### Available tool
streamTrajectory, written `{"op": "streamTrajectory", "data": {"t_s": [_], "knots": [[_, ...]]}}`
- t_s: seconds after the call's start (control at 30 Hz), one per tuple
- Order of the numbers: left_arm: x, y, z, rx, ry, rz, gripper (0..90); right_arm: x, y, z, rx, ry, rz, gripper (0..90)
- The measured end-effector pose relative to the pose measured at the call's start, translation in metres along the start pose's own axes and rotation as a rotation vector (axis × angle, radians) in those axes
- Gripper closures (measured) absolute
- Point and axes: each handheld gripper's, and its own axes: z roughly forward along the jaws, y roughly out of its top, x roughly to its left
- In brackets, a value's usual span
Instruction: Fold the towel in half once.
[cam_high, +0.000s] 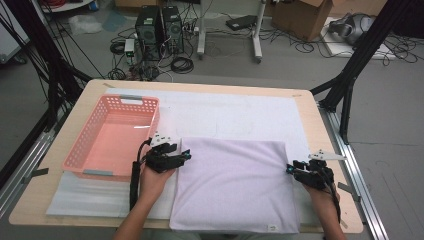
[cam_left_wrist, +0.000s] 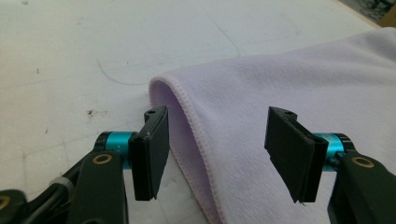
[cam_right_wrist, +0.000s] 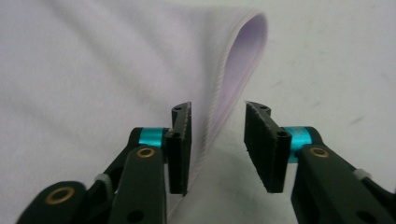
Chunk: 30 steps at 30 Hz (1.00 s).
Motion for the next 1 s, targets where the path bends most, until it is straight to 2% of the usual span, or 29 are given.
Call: {"op": "streamTrajectory", "data": {"t_s": [0.03,0.17,0.23,0.3,0.37,0.4,0.47,0.5,0.53,0.57,0.7,0.77,0.87,0.9,0.93,0.97,1.0], "knots": [[0.001,0.001,0.003,0.009,0.015,0.011,40.3,-0.002,0.001,-0.001,-0.011,-0.007,0.011,58.8],[0.007,0.006,0.017,0.033,0.068,0.001,40.5,-0.005,-0.001,-0.003,-0.025,-0.004,0.029,58.6],[0.009,0.006,0.023,0.028,0.079,-0.017,41.8,-0.004,-0.001,-0.004,-0.024,0.0,0.024,58.5],[0.01,0.004,0.031,0.059,0.074,-0.02,43.8,-0.003,0.0,-0.004,-0.03,0.009,0.023,57.5],[0.009,0.005,0.034,0.074,0.089,-0.004,48.3,-0.002,0.003,-0.003,-0.034,0.017,0.019,55.1],[0.007,0.006,0.035,0.08,0.105,0.017,49.7,-0.001,0.004,-0.001,-0.032,0.019,0.019,53.9],[0.006,0.006,0.034,0.094,0.118,0.07,62.9,-0.002,0.009,0.005,-0.026,0.014,0.022,50.7],[0.009,0.007,0.033,0.104,0.058,0.045,75.3,-0.002,0.012,0.01,-0.02,0.006,0.021,49.5],[0.009,0.008,0.033,0.113,0.058,0.036,84.7,-0.003,0.015,0.015,-0.015,-0.008,0.025,47.6],[0.008,0.008,0.033,0.114,0.061,0.047,85.3,-0.004,0.019,0.022,-0.003,-0.017,0.038,46.6],[0.009,0.009,0.032,0.11,0.089,0.013,86.1,-0.007,0.031,0.041,0.032,-0.031,0.068,45.9],[0.012,0.008,0.03,0.109,0.098,0.004,86.2,-0.007,0.034,0.049,0.057,-0.046,0.066,51.4],[0.01,0.008,0.03,0.104,0.106,0.002,86.3,-0.004,0.039,0.05,0.084,-0.083,0.046,59.9],[0.01,0.007,0.03,0.097,0.108,-0.001,86.3,-0.002,0.039,0.051,0.087,-0.079,0.044,69.0],[0.01,0.006,0.03,0.097,0.108,-0.002,86.3,-0.001,0.039,0.051,0.091,-0.031,0.04,84.4],[0.011,0.006,0.03,0.094,0.104,-0.008,86.3,0.0,0.039,0.051,0.093,-0.021,0.034,84.3],[0.011,0.006,0.03,0.095,0.103,-0.014,86.4,0.003,0.04,0.051,0.099,-0.034,0.014,85.0]]}}
